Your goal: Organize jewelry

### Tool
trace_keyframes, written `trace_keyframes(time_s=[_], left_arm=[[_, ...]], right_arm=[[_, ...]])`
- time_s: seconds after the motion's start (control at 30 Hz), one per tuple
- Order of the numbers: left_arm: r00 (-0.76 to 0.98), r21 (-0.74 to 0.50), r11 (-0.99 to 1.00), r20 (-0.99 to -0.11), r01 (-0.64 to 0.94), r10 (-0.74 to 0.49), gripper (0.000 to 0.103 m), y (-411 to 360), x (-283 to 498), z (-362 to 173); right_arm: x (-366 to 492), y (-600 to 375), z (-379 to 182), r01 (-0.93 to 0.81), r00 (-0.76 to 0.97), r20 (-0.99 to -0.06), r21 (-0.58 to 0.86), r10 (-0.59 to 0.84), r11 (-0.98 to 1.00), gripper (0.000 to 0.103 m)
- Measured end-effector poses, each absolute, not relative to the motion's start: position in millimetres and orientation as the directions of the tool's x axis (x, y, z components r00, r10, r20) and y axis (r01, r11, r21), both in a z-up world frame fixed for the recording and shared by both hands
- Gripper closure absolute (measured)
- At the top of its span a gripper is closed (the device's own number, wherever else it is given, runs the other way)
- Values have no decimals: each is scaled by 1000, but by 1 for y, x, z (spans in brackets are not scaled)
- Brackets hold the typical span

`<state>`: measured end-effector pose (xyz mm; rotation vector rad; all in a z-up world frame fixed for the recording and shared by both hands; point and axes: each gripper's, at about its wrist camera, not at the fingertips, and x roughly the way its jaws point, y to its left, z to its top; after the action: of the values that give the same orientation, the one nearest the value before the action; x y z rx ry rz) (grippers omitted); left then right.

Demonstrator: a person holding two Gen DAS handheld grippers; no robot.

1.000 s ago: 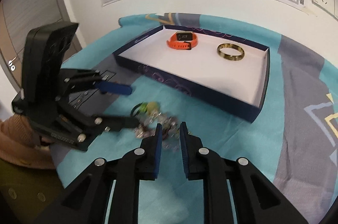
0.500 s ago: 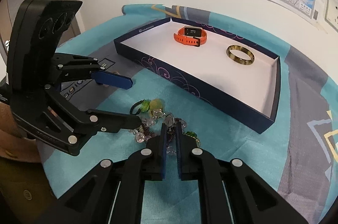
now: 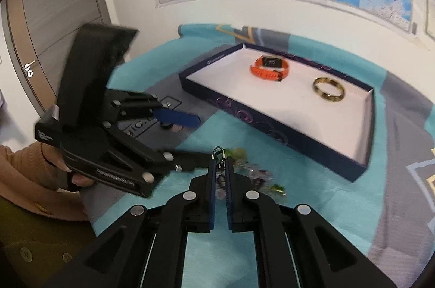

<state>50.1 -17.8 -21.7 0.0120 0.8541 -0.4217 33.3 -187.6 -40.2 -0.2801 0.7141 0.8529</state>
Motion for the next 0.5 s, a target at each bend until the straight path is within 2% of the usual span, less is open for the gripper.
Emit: trace_keyframes(time_s=[0.23,0.3,0.33,0.5], left_arm=[[616,-130,950,-735,283,-284,32,17,41,-16],[618,-128,952,-734,279,-280,32,19,40,-16],[620,-128,952,-732,279,-281,32,19,40,-16],[616,-139,938,-721,318,-316,32,11,37,-14]], right_arm=[[37,-155,-63,-795,338,-699,146,630,588,97],[38,-152,-62,-787,344,-697,151,629,598,88],[36,-153,-58,-787,363,-687,137,629,602,78],[35,-185,-43,-739,465,-653,85,598,668,77]])
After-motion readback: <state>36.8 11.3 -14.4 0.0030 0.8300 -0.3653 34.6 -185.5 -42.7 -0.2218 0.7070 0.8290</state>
